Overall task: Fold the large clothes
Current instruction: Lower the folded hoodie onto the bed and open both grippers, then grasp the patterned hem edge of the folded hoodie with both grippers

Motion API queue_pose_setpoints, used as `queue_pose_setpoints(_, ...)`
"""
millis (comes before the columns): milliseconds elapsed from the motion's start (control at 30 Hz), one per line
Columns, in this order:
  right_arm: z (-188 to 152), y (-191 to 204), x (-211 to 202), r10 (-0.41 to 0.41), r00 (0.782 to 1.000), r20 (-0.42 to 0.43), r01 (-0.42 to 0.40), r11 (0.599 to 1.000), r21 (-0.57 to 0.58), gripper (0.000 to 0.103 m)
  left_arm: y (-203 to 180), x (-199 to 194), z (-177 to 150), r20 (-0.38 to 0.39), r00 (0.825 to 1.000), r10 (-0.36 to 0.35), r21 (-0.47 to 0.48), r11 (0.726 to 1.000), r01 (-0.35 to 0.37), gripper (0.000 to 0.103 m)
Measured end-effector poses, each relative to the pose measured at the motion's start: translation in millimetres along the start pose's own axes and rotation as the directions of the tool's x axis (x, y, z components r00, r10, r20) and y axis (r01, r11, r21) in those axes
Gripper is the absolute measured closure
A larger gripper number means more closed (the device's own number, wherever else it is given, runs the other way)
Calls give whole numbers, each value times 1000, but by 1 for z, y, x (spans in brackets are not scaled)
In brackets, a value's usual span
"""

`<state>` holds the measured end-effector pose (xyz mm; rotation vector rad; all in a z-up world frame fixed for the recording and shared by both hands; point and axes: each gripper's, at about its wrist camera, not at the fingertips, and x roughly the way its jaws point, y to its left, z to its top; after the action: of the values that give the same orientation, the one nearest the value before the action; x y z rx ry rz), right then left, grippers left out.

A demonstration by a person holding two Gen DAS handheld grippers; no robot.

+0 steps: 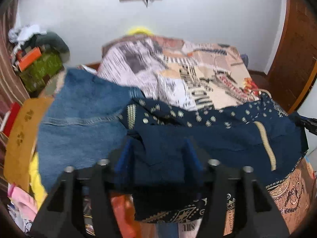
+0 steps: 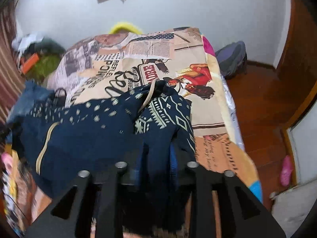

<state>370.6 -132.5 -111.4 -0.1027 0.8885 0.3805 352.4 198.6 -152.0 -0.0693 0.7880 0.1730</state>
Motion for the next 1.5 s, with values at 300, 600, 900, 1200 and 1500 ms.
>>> queue_pose_setpoints(300,-34,26,-48,11,999,41,-6,991,-135,42,-28,-38,-26,-21,998,-52,71,996,53,37)
queue_pose_setpoints(600,-70,56,-32,75,996,-49,-83,980,-182,42,-67,-11,-80,-163,982,-95,124,986,115,37)
queue_pose_setpoints(900,-72,75,1,17,998,-68,-31,974,-223,42,-64,32,-80,-183,982,-40,106,993,60,37)
queue_pose_setpoints(1200,-22,73,18,-23,1000,-7,20,957,-290,42,-59,30,-22,-36,999,29,187,982,-22,37)
queue_pose_setpoints(1500,76,50,36,-94,990,109,105,990,-98,42,-30,66,69,43,987,154,129,979,-159,37)
